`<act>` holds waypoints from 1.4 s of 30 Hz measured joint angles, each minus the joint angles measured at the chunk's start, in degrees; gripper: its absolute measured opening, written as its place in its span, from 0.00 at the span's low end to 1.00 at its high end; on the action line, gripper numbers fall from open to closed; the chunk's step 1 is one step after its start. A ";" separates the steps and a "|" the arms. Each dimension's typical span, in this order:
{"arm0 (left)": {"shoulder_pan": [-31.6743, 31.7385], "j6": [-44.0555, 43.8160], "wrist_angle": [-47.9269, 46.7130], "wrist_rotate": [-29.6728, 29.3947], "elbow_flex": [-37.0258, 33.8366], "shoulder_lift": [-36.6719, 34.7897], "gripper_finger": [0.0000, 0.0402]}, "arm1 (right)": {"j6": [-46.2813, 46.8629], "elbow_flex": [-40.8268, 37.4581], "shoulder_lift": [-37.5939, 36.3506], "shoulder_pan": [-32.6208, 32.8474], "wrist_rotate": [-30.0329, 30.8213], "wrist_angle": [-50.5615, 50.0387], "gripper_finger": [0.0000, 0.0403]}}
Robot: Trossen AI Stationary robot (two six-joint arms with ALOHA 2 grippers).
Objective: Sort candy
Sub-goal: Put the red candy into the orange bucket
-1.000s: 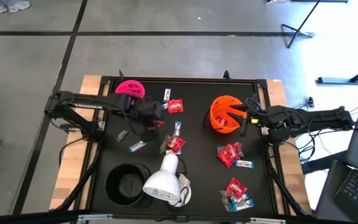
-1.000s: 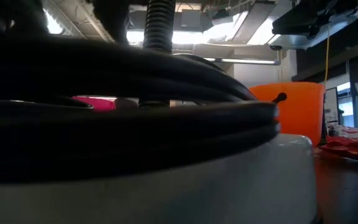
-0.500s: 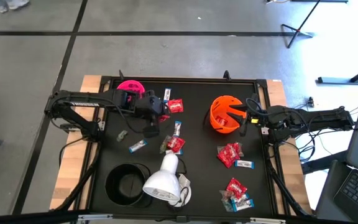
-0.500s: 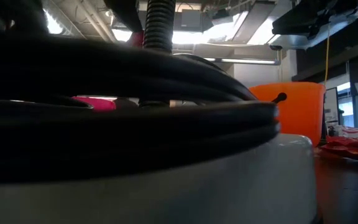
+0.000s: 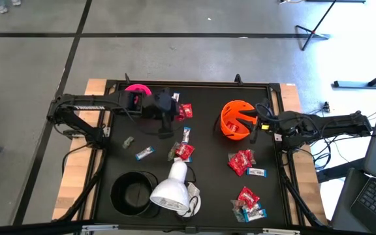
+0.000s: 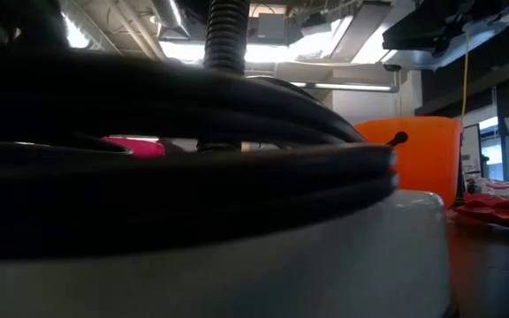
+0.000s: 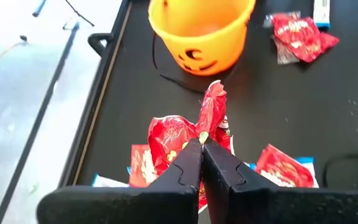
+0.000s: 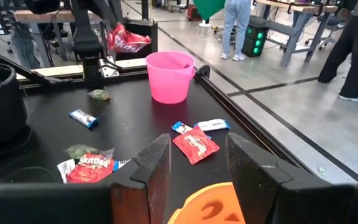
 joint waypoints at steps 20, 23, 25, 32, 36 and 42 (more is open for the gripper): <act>1.38 5.65 20.68 11.93 -0.99 -12.02 0.00 | 1.05 0.00 0.74 0.02 0.00 1.45 0.38; 0.71 5.62 25.75 12.54 -4.11 -12.49 0.00 | 0.94 0.00 1.16 0.02 0.01 4.79 0.38; 0.34 5.54 31.36 14.67 -7.39 -12.33 0.00 | 0.61 0.00 1.92 0.02 0.00 6.82 0.38; 0.14 4.39 57.87 19.61 -18.07 -9.23 0.00 | -0.68 0.00 7.18 -0.02 -2.82 15.27 0.38; 0.14 3.02 63.02 19.81 -19.87 -6.66 0.00 | -2.73 0.01 12.00 -0.02 -5.55 23.15 0.38; -0.32 1.42 65.04 19.78 -19.87 -3.59 0.00 | -7.73 0.02 19.63 -0.02 -6.03 35.86 0.38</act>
